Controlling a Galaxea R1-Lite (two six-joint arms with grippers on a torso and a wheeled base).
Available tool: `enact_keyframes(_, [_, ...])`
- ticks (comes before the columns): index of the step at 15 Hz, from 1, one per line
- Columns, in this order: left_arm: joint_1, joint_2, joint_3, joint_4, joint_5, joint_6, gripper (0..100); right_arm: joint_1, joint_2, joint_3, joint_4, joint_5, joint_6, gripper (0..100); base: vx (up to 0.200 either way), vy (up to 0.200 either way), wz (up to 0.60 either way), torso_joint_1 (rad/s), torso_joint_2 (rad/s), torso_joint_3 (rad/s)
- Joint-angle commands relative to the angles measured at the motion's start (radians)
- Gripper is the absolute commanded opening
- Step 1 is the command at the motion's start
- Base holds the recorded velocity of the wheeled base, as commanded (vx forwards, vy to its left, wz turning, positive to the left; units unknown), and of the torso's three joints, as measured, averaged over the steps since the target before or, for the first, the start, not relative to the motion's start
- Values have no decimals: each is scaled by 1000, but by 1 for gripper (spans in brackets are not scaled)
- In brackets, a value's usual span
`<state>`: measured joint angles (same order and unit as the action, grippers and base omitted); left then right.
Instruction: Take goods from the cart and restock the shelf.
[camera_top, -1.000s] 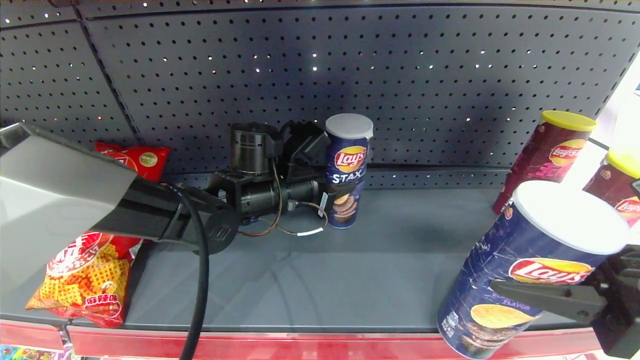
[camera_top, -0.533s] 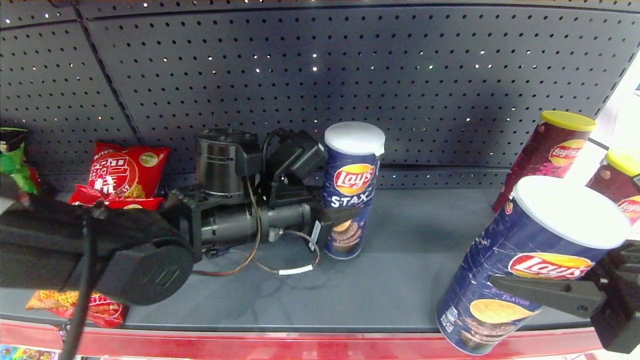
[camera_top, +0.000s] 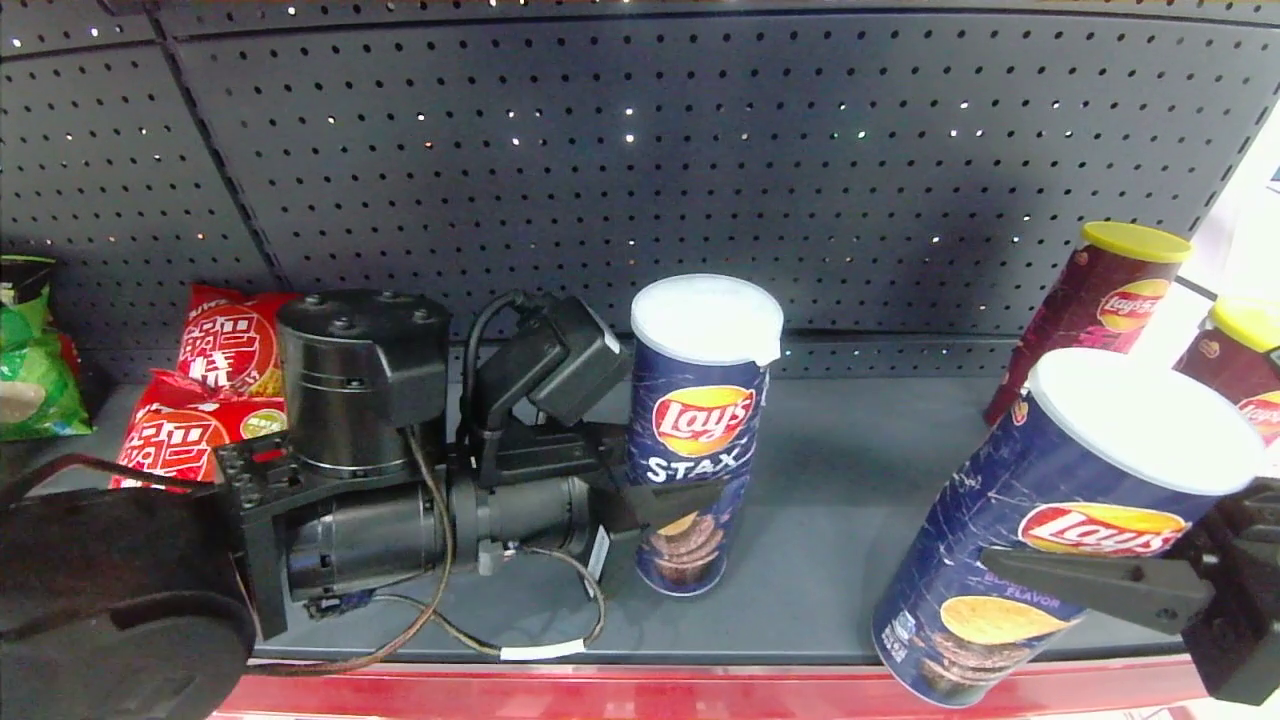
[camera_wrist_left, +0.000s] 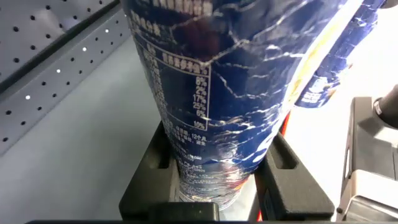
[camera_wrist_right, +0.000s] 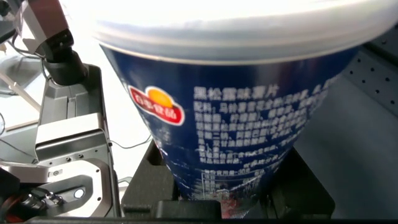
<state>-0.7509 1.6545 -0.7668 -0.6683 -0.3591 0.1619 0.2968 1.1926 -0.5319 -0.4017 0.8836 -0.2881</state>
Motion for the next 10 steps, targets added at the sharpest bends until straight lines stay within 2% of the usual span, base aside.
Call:
enact_keyframes(1, [-18,28,-2,-1,2,-1,0,1,-1,-3,0,0,0,0,0,0,0,0,0,0])
enact_keyframes(5, [-31,97,-40,-2,0,-7,0,-1,5,-16,-2,1,1,0,0,0,0,0,0,0])
enact_keyframes(10, [-30,102,-19,-2,0,-7,0,-1,12,-22,-3,1,18,0,0,0,0,0,0,0])
